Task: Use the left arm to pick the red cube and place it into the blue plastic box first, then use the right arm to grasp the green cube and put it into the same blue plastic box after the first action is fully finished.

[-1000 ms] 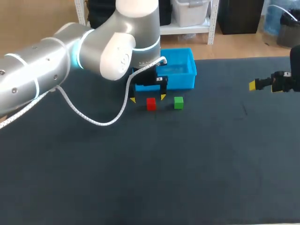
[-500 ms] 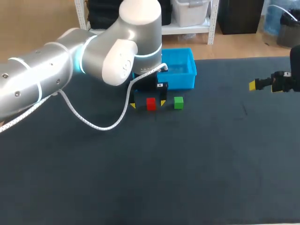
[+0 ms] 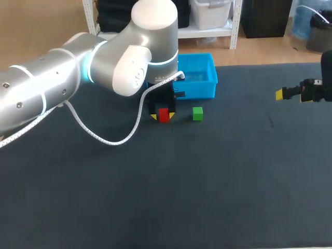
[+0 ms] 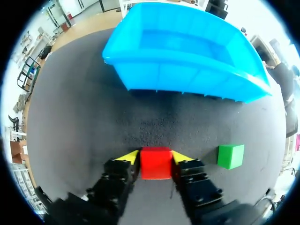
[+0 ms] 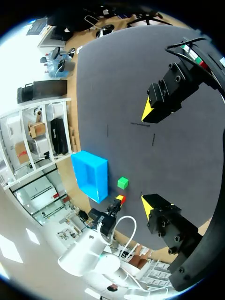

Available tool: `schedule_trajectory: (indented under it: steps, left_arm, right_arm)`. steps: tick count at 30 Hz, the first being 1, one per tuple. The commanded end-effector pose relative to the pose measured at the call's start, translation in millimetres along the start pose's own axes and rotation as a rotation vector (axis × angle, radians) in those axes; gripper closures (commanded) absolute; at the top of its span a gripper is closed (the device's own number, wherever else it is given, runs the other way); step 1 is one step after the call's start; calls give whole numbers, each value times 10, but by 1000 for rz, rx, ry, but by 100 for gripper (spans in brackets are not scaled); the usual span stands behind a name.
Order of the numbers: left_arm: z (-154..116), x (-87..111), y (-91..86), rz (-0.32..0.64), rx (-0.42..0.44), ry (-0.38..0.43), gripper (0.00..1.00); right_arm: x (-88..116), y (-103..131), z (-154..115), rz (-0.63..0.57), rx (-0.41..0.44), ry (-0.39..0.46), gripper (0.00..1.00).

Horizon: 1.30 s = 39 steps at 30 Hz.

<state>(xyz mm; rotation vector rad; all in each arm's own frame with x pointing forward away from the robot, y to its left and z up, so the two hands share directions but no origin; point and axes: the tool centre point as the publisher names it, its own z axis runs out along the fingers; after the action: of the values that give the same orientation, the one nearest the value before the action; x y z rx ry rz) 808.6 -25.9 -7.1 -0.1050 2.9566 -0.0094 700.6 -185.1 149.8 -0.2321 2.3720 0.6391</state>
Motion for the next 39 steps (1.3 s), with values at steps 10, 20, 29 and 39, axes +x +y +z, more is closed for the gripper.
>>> schedule_trajectory:
  steps: [10,20,29,39]
  left_arm:
    - [-72,-6,-38,15,12,-29,100]
    - [-401,-15,-83,32,12,-65,100]
    - [-1018,-97,-98,57,82,-139,100]
    - [-1250,-33,-19,96,136,-204,100]
  right_arm:
    - [0,-1,1,0,1,1,0]
    - [0,-1,1,0,1,1,0]
    - [0,-1,1,0,1,1,0]
    - [0,-1,1,0,1,1,0]
